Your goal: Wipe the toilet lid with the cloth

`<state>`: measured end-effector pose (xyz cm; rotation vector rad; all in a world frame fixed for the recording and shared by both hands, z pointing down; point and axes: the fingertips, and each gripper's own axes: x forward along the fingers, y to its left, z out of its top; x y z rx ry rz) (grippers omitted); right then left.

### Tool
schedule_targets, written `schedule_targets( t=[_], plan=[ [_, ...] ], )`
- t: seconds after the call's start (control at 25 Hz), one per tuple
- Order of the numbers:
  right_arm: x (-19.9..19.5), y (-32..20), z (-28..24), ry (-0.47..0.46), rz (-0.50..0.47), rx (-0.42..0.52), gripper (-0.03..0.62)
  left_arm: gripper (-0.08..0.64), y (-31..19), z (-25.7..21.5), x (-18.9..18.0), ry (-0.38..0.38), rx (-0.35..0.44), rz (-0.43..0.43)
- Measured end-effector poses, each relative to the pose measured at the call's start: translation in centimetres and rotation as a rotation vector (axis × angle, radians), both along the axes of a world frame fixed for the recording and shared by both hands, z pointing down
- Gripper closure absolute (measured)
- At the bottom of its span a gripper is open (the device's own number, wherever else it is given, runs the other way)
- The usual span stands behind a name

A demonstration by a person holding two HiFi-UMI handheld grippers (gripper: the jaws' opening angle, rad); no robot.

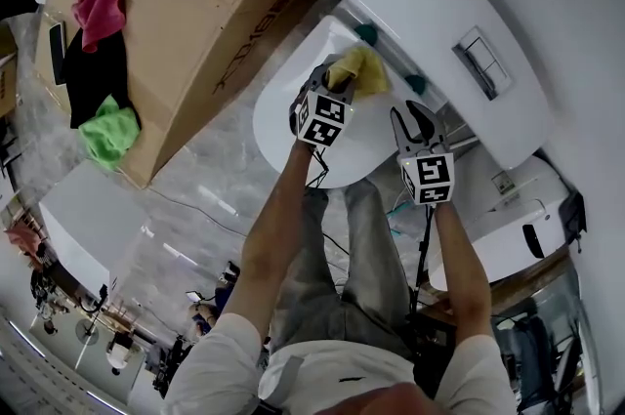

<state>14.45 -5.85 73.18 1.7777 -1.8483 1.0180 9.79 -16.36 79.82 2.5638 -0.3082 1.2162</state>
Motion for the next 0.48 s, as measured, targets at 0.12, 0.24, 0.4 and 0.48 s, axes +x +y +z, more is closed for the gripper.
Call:
schedule_targets(
  t=[0.12,0.24,0.4,0.48],
  plan=[
    [-0.1,-0.6,0.0,0.0,-0.022,0.001,0.454,0.48,-1.5,0.2,-0.7,-0.012,0.013,-0.038],
    [-0.2,-1.0,0.0,0.0,-0.039,0.002,0.454,0.48,-2.9,0.4,-1.8,-0.033,0.023,-0.076],
    [-0.5,-1.4,-0.1,0.001,-0.055,0.007,0.454,0.48,-4.3,0.6,-2.9,-0.052,0.032,-0.102],
    [-0.7,-1.4,-0.1,0.002,-0.062,0.006,0.454,0.48,-4.8,0.7,-3.4,-0.061,0.04,-0.109]
  ],
)
